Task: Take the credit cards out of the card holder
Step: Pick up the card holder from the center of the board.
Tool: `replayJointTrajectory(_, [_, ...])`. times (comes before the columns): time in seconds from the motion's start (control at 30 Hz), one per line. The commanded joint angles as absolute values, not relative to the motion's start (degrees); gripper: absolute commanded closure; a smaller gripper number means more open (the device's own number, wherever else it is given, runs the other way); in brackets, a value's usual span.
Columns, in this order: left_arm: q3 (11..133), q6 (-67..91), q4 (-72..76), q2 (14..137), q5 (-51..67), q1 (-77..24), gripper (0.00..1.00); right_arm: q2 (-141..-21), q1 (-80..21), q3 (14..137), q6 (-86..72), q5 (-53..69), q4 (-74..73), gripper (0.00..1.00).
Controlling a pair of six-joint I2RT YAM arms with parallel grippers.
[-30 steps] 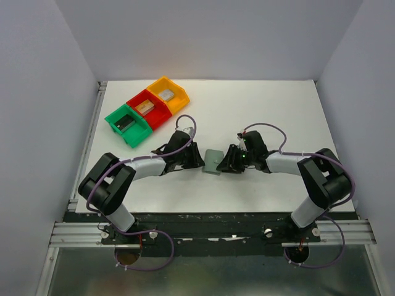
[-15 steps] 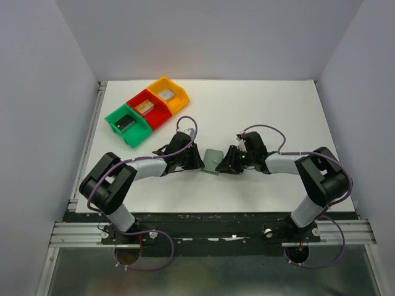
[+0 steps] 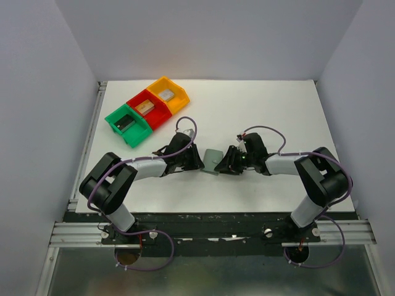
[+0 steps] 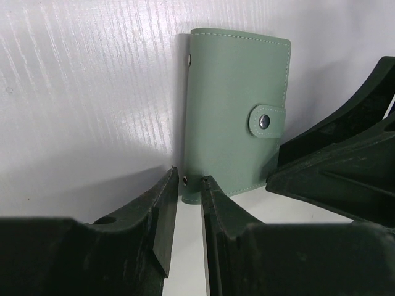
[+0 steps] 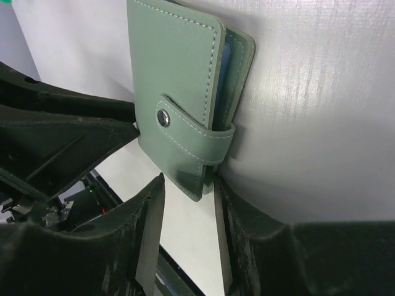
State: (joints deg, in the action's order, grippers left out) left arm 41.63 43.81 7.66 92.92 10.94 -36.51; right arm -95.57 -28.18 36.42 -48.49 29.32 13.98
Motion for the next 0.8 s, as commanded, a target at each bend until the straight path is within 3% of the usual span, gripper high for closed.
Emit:
replayJointTrajectory(0.0, [40.3, 44.1, 8.3, 93.3, 9.2, -36.9, 0.66, -94.3, -28.3, 35.9, -47.9, 29.4, 13.5, 0.53])
replayJointTrajectory(0.27, [39.8, 44.6, 8.5, 93.1, 8.7, -37.0, 0.66, -93.0, -28.3, 35.3, -47.5, 29.4, 14.1, 0.6])
replayJointTrajectory(0.77, [39.1, 45.0, 9.7, 92.7, 9.1, -37.2, 0.66, -98.1, -28.3, 35.4, -49.0, 32.4, 17.3, 0.59])
